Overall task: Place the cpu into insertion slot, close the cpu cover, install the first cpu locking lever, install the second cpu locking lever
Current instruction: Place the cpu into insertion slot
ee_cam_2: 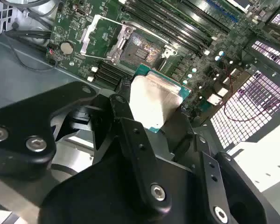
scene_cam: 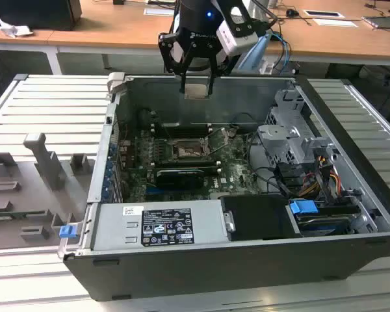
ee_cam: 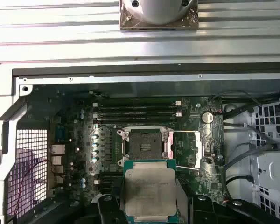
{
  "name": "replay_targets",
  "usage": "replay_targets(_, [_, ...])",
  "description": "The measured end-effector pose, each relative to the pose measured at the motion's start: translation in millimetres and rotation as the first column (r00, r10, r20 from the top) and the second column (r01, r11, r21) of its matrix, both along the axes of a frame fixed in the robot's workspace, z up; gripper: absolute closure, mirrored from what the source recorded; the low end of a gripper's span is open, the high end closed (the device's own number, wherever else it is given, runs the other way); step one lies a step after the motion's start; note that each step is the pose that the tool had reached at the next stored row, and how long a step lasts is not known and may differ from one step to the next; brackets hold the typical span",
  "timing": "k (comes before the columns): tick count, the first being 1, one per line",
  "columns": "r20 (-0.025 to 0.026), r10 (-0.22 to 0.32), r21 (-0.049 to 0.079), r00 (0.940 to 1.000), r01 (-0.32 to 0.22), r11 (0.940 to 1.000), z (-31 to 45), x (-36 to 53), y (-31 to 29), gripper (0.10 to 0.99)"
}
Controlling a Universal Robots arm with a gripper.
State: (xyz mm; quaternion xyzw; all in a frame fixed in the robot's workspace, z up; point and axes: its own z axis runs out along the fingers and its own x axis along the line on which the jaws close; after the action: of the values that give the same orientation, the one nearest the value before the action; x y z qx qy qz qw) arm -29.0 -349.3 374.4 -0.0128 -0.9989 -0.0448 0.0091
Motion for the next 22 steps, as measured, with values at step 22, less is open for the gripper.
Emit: replay_targets(22, [-0.0007,-0.304,-0.002,0.9526,0.304,0.9526,-7.8,-0.1,0.0,0.553])
